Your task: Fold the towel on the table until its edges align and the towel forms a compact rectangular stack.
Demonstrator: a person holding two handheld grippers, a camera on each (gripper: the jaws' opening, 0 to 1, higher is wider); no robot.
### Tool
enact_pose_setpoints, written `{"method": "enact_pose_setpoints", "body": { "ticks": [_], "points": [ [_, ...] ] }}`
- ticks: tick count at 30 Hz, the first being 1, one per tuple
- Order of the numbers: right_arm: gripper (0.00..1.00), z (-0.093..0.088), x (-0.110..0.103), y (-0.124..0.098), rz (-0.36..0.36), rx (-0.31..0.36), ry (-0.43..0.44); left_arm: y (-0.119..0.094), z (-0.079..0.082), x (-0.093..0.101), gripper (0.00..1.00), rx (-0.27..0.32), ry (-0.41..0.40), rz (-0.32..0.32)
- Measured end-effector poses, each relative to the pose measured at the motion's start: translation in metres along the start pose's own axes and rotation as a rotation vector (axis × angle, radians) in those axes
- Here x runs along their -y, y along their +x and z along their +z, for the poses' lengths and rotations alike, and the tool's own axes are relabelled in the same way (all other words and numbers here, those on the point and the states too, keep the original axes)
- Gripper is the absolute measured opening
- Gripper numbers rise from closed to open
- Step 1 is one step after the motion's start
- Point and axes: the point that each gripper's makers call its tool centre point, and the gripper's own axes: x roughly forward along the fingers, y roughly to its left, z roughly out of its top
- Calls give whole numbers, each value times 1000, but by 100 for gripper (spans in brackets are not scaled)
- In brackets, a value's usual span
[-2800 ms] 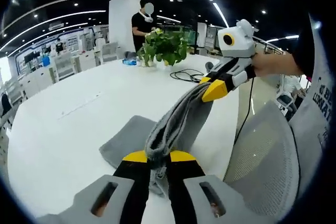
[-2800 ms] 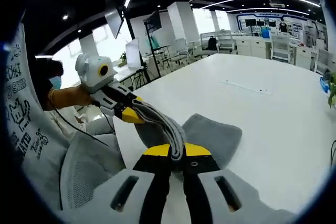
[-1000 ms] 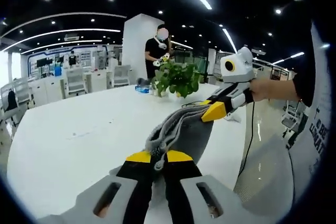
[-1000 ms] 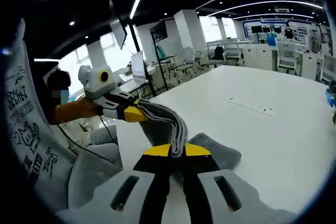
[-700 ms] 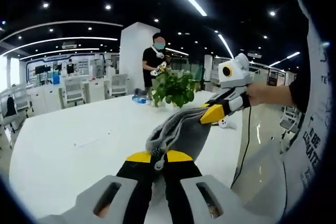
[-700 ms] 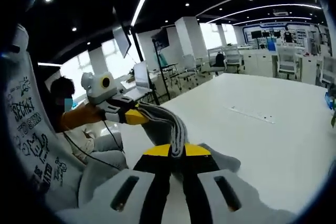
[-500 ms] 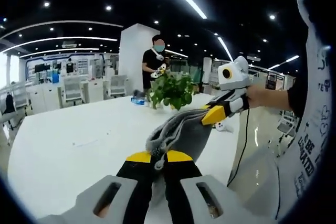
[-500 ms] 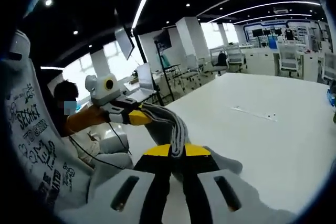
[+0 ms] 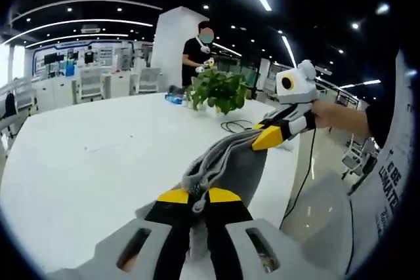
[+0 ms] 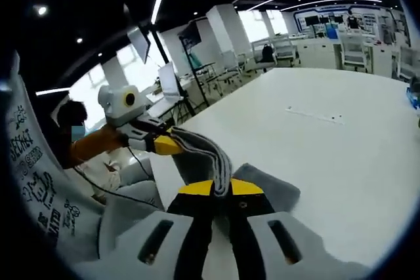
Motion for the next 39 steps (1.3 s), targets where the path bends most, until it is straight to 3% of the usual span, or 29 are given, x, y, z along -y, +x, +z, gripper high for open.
{"method": "enact_pose_setpoints", "body": {
  "ticks": [8, 12, 14, 23, 30, 39],
  "points": [
    [6, -16, 33, 22, -54, -13, 104, 24, -21, -19, 8, -41, -82, 11],
    [6, -25, 46, 32, -69, -36, 142, 35, -34, -31, 8, -62, -152, 17],
    [6, -32, 52, 39, -75, -55, 151, 42, -47, -37, 8, -98, -224, 24],
    [6, -46, 76, 60, -101, -93, 186, 59, -67, -54, 8, -117, -270, 47],
    [6, -62, 92, 75, -130, -131, 195, 76, -91, -67, 8, -160, -314, 87],
    [7, -79, 117, 86, -162, -136, 214, 89, -109, -82, 11, -164, -365, 116]
  ]
}}
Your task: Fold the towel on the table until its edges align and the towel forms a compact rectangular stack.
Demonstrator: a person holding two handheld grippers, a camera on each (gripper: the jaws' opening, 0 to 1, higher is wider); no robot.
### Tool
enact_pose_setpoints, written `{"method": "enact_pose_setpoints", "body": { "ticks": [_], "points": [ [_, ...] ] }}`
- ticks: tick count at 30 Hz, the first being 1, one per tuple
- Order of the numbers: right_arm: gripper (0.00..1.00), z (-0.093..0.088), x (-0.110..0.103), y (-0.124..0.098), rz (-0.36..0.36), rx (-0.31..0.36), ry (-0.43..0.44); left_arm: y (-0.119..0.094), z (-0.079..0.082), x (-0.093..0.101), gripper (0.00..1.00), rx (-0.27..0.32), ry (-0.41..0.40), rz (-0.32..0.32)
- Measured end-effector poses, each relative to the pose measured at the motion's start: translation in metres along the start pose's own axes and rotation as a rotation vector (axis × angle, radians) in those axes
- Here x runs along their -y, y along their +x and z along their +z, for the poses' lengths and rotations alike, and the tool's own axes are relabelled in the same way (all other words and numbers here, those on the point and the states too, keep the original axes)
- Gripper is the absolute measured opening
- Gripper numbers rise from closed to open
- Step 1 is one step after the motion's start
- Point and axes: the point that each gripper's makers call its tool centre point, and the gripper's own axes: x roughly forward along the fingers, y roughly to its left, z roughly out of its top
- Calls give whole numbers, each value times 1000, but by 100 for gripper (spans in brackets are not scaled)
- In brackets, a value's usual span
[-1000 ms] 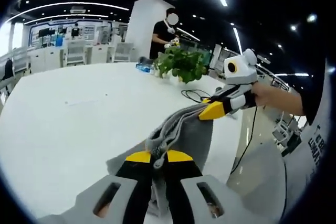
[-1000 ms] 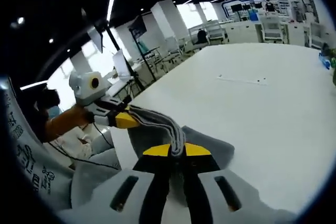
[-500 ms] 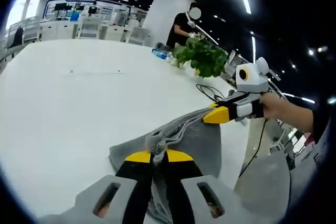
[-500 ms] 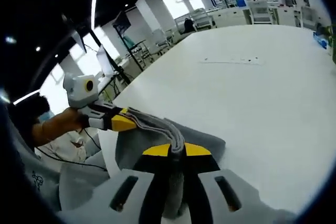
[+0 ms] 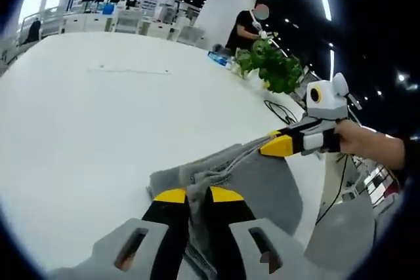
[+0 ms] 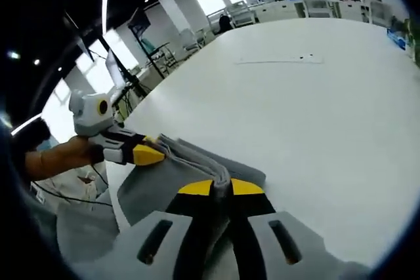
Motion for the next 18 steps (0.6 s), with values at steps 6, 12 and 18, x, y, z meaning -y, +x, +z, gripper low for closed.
{"method": "enact_pose_setpoints", "body": {
  "ticks": [6, 12, 18],
  "points": [
    [7, -3, 3, 7, -12, 6, -4, 4, -4, -6, 13, 4, -20, 5],
    [8, -5, 5, 11, -18, 13, -33, 1, -4, -14, 19, 22, -38, 27],
    [12, -4, 8, 14, -60, 32, -103, -1, -5, -18, 21, 29, 12, 46]
  ]
}}
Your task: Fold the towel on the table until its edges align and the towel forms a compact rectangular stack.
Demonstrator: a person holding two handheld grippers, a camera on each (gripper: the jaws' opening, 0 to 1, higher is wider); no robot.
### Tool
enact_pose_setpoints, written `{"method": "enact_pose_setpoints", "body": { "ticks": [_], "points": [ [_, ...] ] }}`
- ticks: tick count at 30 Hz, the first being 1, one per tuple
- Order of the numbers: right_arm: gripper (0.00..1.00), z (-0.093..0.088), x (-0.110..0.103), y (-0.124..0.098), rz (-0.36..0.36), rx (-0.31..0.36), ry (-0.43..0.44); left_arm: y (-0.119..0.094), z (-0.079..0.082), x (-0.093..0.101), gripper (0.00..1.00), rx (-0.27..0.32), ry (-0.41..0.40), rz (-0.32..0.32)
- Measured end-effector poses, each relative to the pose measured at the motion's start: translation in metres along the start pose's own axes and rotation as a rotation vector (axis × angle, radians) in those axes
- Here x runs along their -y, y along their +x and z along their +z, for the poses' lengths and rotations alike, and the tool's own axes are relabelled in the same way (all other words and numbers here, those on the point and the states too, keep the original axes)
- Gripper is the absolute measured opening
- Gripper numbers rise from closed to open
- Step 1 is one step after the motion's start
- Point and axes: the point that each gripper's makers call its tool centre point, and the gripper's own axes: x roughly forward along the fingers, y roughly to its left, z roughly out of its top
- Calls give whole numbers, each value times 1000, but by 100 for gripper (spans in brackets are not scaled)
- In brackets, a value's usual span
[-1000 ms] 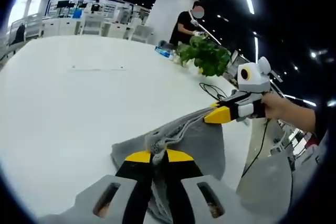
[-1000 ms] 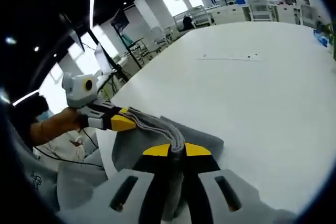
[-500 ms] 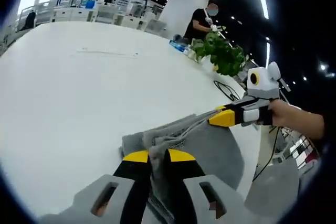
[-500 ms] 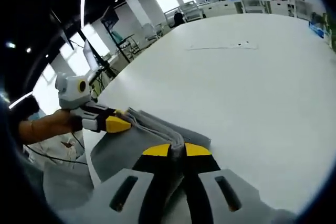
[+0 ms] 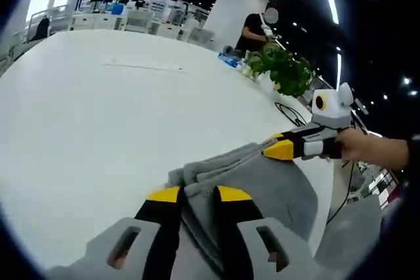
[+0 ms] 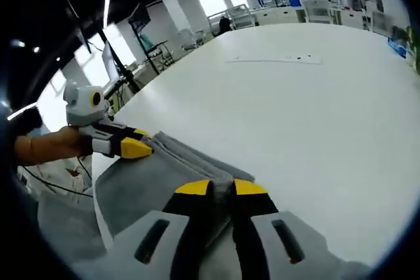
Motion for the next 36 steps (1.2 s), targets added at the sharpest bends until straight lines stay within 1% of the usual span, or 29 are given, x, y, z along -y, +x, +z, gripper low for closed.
{"method": "enact_pose_setpoints", "body": {
  "ticks": [4, 8, 13, 17, 20, 22, 23, 25, 27, 29, 31, 33, 36],
  "points": [
    [14, 2, 2, -2, -24, 17, -26, -2, 1, -1, 23, 8, 15, 11],
    [16, 1, 6, -2, -31, 31, 8, -4, 0, -3, 23, 6, 37, 6],
    [20, 5, 10, -5, -53, 52, 23, -6, 0, -9, 24, 6, 30, 7],
    [17, 6, 9, -10, -42, 68, 53, -4, -2, -8, 22, -4, 23, -9],
    [14, 3, 8, -12, -35, 72, 61, -2, -3, -9, 21, -7, 26, -14],
    [15, 0, 11, -11, -41, 72, 66, 0, -5, -8, 19, -13, 39, -21],
    [15, -5, 13, -8, -44, 61, 65, 2, -6, -7, 17, -15, 61, -25],
    [13, -9, 14, -3, -43, 55, 98, 6, -7, -4, 15, -17, 83, -25],
    [12, -9, 14, 0, -51, 57, 75, 8, -7, -6, 13, -20, 84, -22],
    [12, -11, 15, 2, -55, 55, 66, 10, -8, -7, 11, -22, 73, -40],
    [12, -12, 17, 5, -55, 61, 72, 11, -8, -8, 11, -36, 47, -68],
    [12, -12, 18, 6, -57, 64, 72, 11, -8, -8, 10, -45, 46, -75],
    [12, -11, 17, 6, -79, 56, 52, 11, -8, -7, 10, -50, 57, -72]
  ]
}}
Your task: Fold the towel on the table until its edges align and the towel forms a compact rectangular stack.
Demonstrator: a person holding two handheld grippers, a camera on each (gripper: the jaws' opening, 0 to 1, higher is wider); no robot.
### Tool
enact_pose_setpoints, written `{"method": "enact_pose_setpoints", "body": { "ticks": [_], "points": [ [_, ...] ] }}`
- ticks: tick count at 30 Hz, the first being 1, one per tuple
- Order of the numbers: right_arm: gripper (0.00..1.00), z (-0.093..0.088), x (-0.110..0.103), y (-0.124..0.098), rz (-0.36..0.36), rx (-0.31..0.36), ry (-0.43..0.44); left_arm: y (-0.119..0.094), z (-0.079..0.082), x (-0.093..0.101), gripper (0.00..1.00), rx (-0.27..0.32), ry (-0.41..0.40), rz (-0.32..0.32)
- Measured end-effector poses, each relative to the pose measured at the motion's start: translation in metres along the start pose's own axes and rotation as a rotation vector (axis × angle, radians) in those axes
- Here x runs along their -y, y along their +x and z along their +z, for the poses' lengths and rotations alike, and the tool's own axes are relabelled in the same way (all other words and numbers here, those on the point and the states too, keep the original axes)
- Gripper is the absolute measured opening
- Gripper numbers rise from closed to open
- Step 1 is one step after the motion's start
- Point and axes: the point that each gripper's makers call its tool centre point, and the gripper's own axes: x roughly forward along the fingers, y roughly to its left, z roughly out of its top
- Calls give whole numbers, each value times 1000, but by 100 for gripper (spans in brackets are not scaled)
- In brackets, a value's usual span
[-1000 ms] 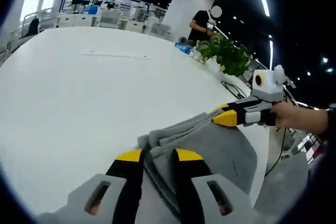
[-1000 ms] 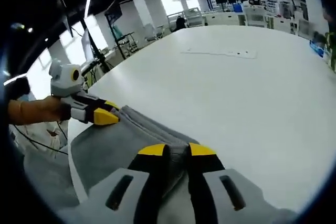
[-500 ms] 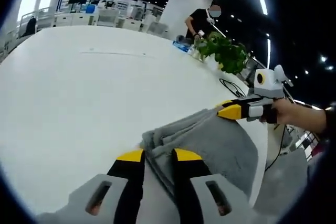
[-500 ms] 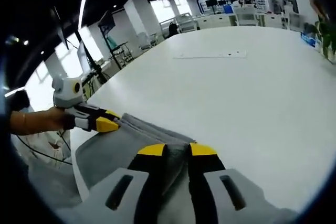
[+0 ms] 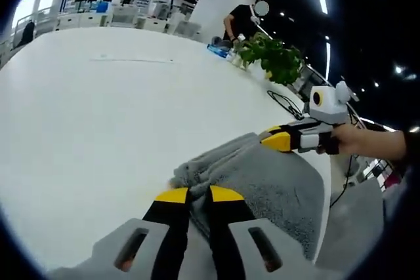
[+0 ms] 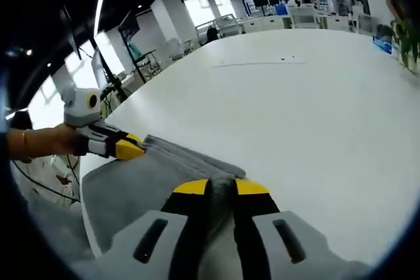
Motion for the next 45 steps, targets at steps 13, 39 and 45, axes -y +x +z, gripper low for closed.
{"method": "enact_pose_setpoints", "body": {
  "ticks": [13, 39, 45],
  "points": [
    [17, 8, 3, -13, -19, -10, -4, -18, 15, 2, 16, 49, -66, 67],
    [47, -52, 15, -99, -42, -82, -129, -82, -40, 2, 38, -71, 245, 181],
    [50, -67, -5, -101, 33, -86, -117, -91, -57, 16, 50, -70, 233, 103]
  ]
}}
